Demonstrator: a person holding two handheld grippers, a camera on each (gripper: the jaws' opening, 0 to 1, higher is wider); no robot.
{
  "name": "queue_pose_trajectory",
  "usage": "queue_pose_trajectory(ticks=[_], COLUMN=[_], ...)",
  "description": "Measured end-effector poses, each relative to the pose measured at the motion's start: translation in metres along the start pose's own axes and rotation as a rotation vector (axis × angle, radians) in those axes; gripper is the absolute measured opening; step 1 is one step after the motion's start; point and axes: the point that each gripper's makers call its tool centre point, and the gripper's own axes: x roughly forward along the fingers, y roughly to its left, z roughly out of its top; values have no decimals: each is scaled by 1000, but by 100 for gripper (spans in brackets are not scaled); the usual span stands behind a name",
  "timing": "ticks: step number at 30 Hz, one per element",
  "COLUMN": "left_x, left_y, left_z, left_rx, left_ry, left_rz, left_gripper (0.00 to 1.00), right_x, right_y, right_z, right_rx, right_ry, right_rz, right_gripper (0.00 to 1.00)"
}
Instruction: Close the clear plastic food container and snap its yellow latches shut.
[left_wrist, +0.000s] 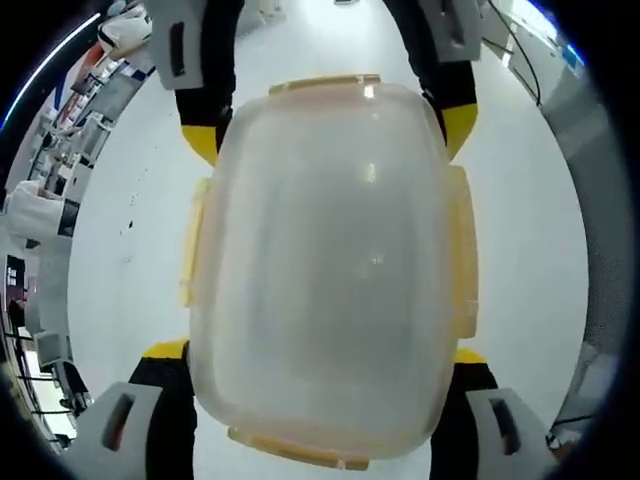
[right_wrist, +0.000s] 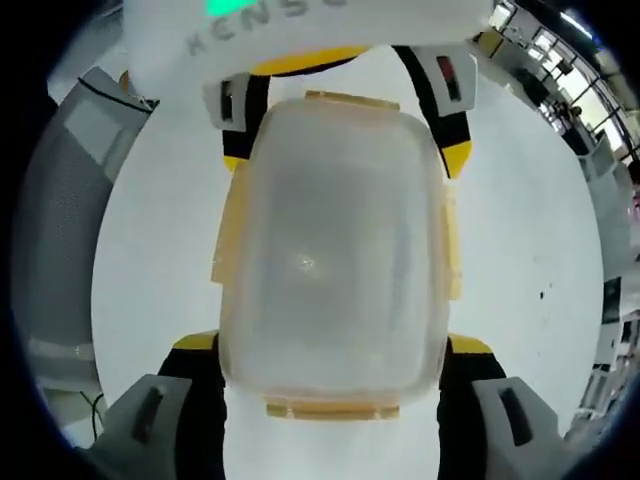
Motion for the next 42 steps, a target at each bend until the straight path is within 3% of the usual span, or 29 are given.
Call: queue_pose_trajectory(ticks=[6,11,16,21,23,28,29,32,42], left_x=[-7,-12,-16,-19,-20,-22,-21,-23,-23], left_y=[6,8,3,6,5,-3,-6,-7,-24], left_z=[-3,-2,-1,-8,-9,-10,-13,-12,-15], left_rx=[-60,-155,-251,-372,-431,-547,-560,-626,-768], left_ry=[-40,-142,-248,-318,-368,-456,-450,-517,-599], left_rz=[37,62,79,138,151,165,165,201,216], left_gripper=[94,94,92,90,90,91,91,92,91], right_x=[-3,-6,-8,-13,-15,-15,-15,-22,-17], right_y=[0,-1,2,-4,-2,6,8,8,22], right_z=[4,13,4,1,4,6,7,12,20], right_rx=[45,157,230,329,420,546,560,666,733], right_ry=[-97,-228,-277,-363,-433,-520,-534,-632,-701], right_rz=[-45,-90,-138,-250,-278,-318,-334,-381,-420], right_gripper=[85,92,95,99,99,99,99,99,99])
